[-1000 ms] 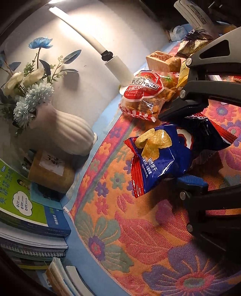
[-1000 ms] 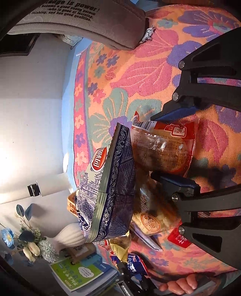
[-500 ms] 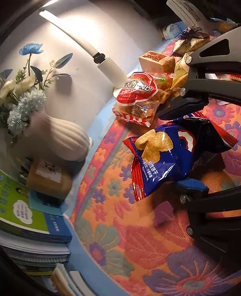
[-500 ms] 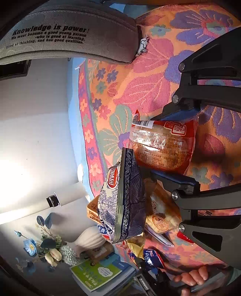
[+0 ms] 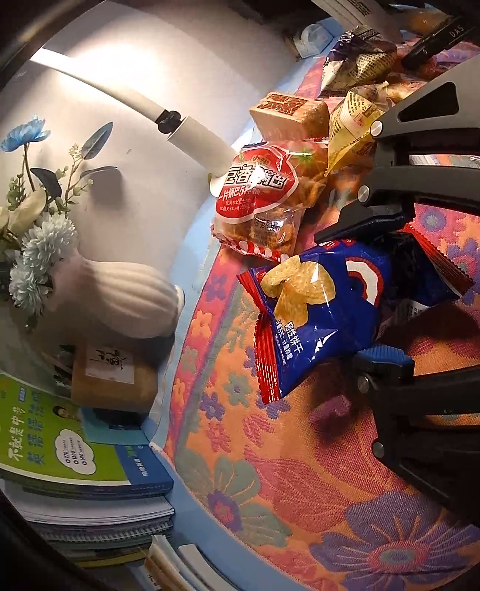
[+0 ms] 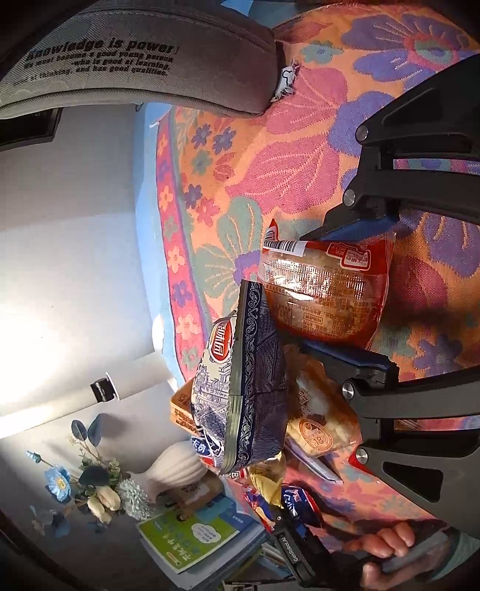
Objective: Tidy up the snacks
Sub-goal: 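Carry both bags over the glass bowl and open both tools to drop them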
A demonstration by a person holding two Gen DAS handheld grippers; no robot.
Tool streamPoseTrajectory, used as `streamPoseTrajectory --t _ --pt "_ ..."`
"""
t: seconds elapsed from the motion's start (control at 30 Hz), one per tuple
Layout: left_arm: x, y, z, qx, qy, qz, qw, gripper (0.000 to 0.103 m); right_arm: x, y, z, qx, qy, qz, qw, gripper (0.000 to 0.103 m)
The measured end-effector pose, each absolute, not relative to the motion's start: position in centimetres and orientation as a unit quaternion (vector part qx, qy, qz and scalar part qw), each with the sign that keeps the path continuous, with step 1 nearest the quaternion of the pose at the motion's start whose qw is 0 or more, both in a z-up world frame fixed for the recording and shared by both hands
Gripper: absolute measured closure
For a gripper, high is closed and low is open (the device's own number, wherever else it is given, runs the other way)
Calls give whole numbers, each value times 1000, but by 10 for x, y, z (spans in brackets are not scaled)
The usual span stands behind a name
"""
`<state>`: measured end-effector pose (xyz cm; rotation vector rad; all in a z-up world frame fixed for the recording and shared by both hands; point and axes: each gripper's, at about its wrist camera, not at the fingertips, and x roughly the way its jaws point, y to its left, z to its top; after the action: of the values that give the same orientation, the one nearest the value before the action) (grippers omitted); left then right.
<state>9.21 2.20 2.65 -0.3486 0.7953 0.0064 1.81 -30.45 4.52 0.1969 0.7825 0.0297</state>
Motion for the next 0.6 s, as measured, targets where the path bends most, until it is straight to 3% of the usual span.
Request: streamPoseTrajectory --t 0.33,0.6 --pt "37 10 65 -164 320 -23 933 57 -23 -339 52 176 377 39 908 56" --pt "-5 -50 106 -138 305 -93 938 57 -66 -370 84 218 353 49 908 56"
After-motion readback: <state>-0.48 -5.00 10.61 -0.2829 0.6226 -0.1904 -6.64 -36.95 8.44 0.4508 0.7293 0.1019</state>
